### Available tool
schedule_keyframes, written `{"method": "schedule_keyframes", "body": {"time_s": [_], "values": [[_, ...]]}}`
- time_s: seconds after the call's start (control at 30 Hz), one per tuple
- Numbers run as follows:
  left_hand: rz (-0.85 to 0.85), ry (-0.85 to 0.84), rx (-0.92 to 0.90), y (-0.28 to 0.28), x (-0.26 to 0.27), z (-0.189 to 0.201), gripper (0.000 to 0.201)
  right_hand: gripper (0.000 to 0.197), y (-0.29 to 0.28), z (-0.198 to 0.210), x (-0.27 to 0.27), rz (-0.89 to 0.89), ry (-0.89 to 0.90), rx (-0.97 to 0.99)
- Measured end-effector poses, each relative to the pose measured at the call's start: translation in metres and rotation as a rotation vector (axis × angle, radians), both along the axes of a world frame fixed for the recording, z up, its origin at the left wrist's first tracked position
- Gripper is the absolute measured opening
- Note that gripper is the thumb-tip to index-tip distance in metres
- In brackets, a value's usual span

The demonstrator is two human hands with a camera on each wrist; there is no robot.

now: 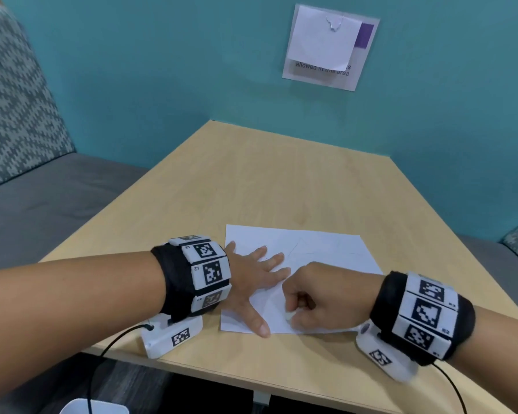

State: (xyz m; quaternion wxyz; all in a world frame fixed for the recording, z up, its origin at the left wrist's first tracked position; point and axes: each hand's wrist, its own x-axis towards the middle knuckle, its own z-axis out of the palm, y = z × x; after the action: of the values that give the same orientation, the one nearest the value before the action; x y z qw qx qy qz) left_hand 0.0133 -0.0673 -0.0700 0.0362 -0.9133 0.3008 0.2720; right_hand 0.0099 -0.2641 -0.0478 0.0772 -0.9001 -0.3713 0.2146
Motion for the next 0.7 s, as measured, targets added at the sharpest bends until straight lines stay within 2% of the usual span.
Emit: {"method": "schedule_keyframes", "body": {"time_s": [0.17, 0.3, 0.43, 0.6, 0.7], "values": [[-0.006, -0.005, 0.004, -0.001, 0.001, -0.001, 0.113, 0.011, -0.005, 0.004, 0.013, -0.082, -0.031, 0.001], [-0.006, 0.008, -0.001, 0.001, 0.003, -0.002, 0.112, 0.011, 0.006, -0.001, -0.006, 0.016, 0.04, 0.025], [-0.004, 0.009, -0.013, 0.0, -0.001, 0.001, 0.111, 0.009, -0.001, 0.003, 0.013, -0.065, -0.014, 0.025], [-0.011, 0.006, -0.014, 0.001, 0.002, 0.0, 0.11, 0.01, 0.005, -0.002, -0.001, 0.021, 0.026, 0.029], [-0.015, -0.004, 0.003, 0.0, 0.0, 0.001, 0.112, 0.01, -0.002, 0.002, 0.012, -0.059, -0.032, 0.024]]}}
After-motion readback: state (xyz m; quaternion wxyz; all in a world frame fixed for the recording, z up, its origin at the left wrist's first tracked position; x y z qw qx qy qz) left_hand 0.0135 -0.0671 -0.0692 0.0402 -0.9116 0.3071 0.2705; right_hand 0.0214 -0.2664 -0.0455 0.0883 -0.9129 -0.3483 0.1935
